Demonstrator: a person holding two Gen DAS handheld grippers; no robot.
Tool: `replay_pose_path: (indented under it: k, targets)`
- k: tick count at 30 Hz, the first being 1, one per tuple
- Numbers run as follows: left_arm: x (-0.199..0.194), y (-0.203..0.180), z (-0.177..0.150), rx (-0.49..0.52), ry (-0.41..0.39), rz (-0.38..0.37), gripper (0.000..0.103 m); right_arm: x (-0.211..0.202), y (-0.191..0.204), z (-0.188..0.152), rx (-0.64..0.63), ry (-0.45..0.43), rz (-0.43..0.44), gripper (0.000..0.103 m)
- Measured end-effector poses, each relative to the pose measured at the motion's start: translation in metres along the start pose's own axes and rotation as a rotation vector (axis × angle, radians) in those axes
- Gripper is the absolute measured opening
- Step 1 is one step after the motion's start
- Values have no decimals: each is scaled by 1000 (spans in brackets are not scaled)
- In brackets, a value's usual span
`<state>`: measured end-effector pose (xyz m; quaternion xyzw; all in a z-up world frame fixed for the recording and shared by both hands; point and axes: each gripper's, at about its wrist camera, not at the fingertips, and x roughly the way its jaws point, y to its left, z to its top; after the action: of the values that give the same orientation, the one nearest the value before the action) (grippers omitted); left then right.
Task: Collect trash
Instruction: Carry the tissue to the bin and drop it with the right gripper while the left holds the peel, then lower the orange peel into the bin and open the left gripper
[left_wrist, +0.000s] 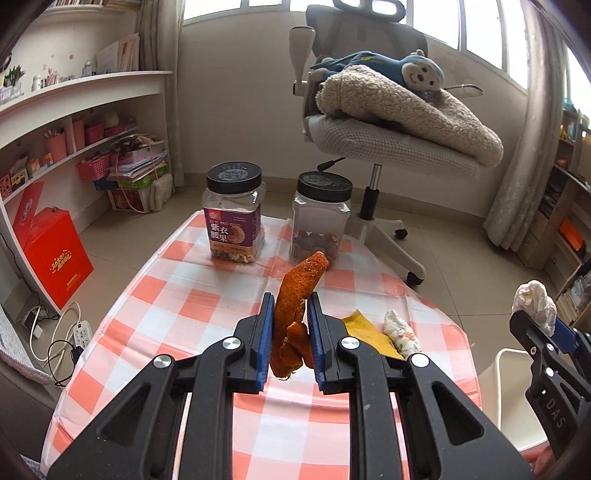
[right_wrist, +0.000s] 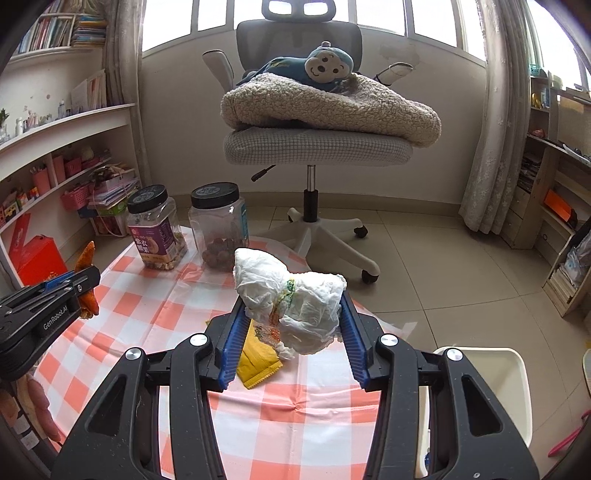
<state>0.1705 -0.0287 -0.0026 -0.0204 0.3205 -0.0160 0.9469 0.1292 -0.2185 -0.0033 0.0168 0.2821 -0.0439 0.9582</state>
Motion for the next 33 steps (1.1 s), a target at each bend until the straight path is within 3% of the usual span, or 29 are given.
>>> replay_pose_path:
  k: [11, 21, 23, 25, 30, 33]
  targets:
    - [-3, -45, -11, 68, 11, -69, 19, -16, -65, -9, 29, 14, -133, 45]
    - [-4, -99, -27, 151, 30, -144, 19, -19, -141, -35, 72, 142, -302, 46]
    - [-5, -111, -31, 171, 32, -159, 19, -20, -157, -40, 102, 172, -345, 55]
    - [-6, -125, -35, 192, 35, -177, 19, -24, -172, -45, 134, 179, -386, 75]
    - [-10, -161, -45, 225, 54, -239, 19, -45, -204, -44, 221, 119, -478, 94]
    - [-12, -187, -54, 243, 79, -291, 19, -57, -220, -39, 269, 78, -508, 94]
